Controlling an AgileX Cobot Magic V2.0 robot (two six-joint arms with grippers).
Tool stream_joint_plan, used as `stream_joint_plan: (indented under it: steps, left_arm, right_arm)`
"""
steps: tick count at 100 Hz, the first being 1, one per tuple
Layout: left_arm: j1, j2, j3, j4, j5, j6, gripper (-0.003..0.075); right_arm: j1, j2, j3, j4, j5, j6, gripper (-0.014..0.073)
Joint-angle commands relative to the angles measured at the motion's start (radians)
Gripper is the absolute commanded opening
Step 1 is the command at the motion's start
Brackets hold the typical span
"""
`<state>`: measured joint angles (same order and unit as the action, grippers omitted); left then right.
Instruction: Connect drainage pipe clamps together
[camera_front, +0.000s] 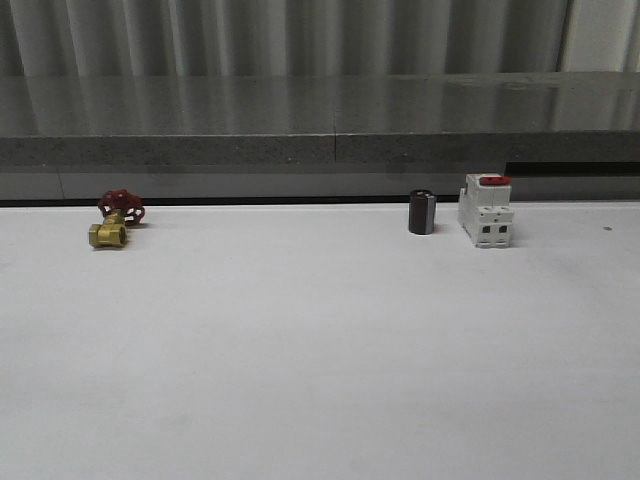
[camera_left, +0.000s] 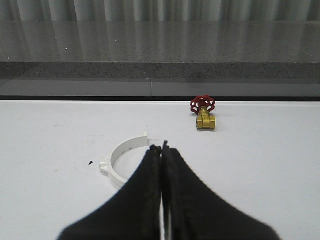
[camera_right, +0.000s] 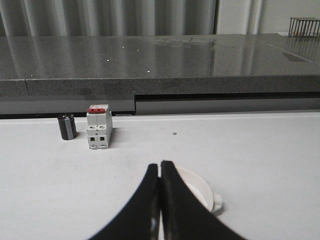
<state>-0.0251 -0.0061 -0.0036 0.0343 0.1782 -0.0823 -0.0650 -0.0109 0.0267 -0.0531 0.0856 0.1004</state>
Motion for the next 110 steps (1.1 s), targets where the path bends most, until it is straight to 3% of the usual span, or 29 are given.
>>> stream_joint_plan:
  steps: [1,31,51,64,79,88,103,110]
  left_arm:
    - [-0.003,-0.032,0.035,0.002,-0.088,-0.006,-0.002]
    - [-0.003,-0.03,0.01,0.002,-0.143,-0.006,-0.002]
    - [-0.003,0.061,-0.162,0.011,0.072,-0.006,-0.002]
    - [-0.003,0.198,-0.315,0.01,0.289,-0.006,-0.002]
    - [-0.003,0.383,-0.445,0.042,0.425,-0.006,-0.0011]
    - [-0.001,0.512,-0.504,0.054,0.455,-0.006,0.009]
    - [-0.001,0.725,-0.587,0.062,0.445,-0.029,0.0454]
    - [-0.001,0.829,-0.632,0.092,0.447,-0.097,0.0527]
  right_arm:
    - [-0.005,-0.018,-0.014,-0.01,-0.079,-0.007,-0.0067]
    - [-0.005,-0.018,-0.014,-0.01,-0.079,-0.007,-0.0067]
    - [-0.005,-0.018,-0.014,-0.01,-0.079,-0.007,-0.0067]
    - [-0.005,-0.018,-0.014,-0.01,-0.079,-0.007,-0.0067]
    - [-0.005,-0.018,-0.014,-0.01,-0.079,-0.007,-0.0067]
    - [-0.005,-0.018,-0.014,-0.01,-0.079,-0.007,-0.0067]
    - [-0.005,-0.018,-0.014,-0.01,-0.079,-0.007,-0.0067]
    - [-0.005,-0.018,-0.014,-0.01,-0.079,-0.007,-0.0067]
